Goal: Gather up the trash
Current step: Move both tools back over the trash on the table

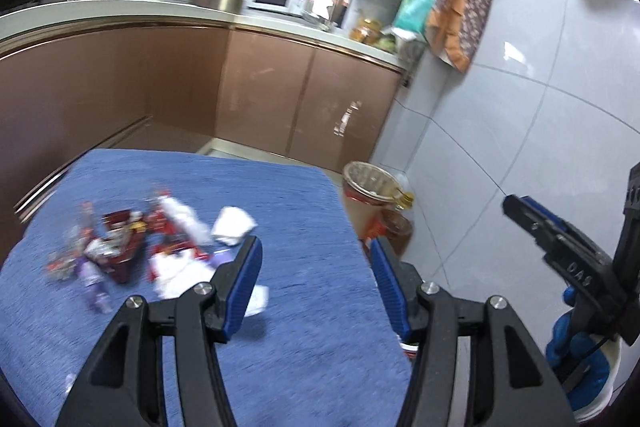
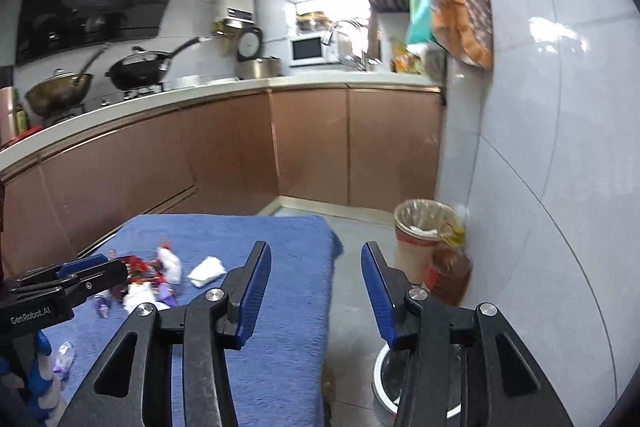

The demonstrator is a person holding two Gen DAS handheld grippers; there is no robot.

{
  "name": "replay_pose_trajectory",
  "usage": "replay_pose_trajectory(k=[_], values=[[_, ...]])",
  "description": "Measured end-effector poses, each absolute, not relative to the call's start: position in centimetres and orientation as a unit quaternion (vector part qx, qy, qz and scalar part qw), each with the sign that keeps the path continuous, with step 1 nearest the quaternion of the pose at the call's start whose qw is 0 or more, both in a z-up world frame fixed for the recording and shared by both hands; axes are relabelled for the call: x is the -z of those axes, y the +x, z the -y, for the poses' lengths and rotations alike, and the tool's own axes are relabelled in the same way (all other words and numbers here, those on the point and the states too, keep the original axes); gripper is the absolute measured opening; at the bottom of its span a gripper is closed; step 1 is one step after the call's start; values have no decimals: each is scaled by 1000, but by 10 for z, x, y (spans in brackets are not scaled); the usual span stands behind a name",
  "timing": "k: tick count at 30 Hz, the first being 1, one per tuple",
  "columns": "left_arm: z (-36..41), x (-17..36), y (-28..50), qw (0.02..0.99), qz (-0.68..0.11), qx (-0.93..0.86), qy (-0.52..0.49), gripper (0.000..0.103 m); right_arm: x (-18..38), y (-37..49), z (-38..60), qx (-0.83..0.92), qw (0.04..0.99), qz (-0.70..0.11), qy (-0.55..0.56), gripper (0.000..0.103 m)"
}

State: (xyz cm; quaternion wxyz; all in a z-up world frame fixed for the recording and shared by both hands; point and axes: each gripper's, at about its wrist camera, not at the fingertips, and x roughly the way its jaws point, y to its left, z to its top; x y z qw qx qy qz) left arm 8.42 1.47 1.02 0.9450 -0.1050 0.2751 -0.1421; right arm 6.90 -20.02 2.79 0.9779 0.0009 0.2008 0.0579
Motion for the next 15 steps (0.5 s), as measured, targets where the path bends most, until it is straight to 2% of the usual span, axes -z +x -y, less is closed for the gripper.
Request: replay_pose_trajectory(k=[9,15], values=[[-91,3,40,949,-274,76,-135,54,-41,47,166,-120,976,-180,-12,46],[-129,32,47,931,-308,62,-187,54,-36,54,157,-150,970,-191,-5,47]])
